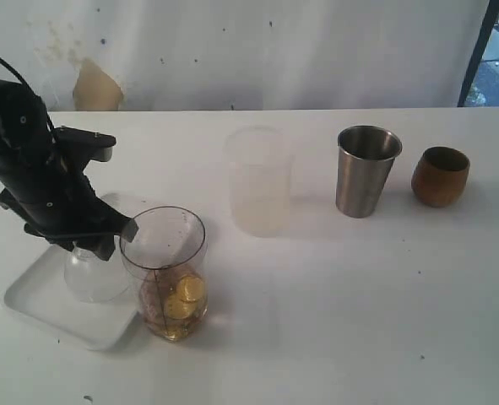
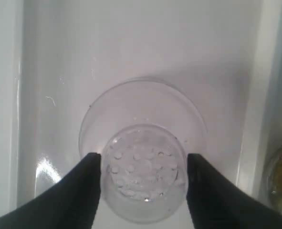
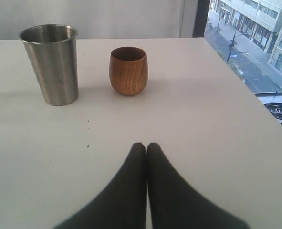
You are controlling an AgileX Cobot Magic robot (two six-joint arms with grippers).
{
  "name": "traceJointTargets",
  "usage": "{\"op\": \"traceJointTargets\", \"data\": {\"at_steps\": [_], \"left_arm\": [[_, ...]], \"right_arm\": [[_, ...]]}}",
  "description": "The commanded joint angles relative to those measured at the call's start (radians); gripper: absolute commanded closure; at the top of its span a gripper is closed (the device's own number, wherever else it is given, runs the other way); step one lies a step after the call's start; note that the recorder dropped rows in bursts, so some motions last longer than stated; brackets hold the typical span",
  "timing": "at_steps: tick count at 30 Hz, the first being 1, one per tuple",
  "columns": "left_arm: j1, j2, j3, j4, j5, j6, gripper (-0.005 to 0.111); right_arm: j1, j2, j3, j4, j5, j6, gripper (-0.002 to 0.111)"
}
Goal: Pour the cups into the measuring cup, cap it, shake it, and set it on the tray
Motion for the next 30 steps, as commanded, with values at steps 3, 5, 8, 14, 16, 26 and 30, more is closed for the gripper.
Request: {"op": "traceJointTargets", "data": {"at_steps": [3, 5, 8, 14, 16, 26, 30], "left_arm": [[-0.002, -0.003, -0.021, 0.048, 0.039, -0.020, 0.107], [-0.002, -0.011, -0.035, 0.048, 0.046, -0.020, 0.107], [-0.002, -0.036, -0.080, 0.051, 0.077, -0.020, 0.107], [-0.002, -0.098, -0.188, 0.113, 0.227, -0.015, 0.107], [-0.002, -0.115, -0.232, 0.115, 0.281, -0.011, 0.107], [-0.059, -0.294, -0.409, -0.142, 0.459, 0.199, 0.107], [-0.168, -0.307, -0.342, -0.142, 0.459, 0.198, 0.107]], "right_arm": [[-0.010, -0.005, 0.001, -0.002, -0.007, 0.003, 0.108], [-0.010, -0.005, 0.001, -0.002, -0.007, 0.003, 0.108], [-0.010, -0.005, 0.001, -0.002, -0.007, 0.003, 0.108], [-0.010, -0.005, 0.001, -0.002, -0.007, 0.003, 0.108], [-0.010, -0.005, 0.001, -0.002, -0.007, 0.003, 0.108], [-0.010, -0.005, 0.001, -0.002, -0.007, 0.030, 0.108], [-0.010, -0.005, 0.001, -0.002, -0.007, 0.034, 0.108]]}}
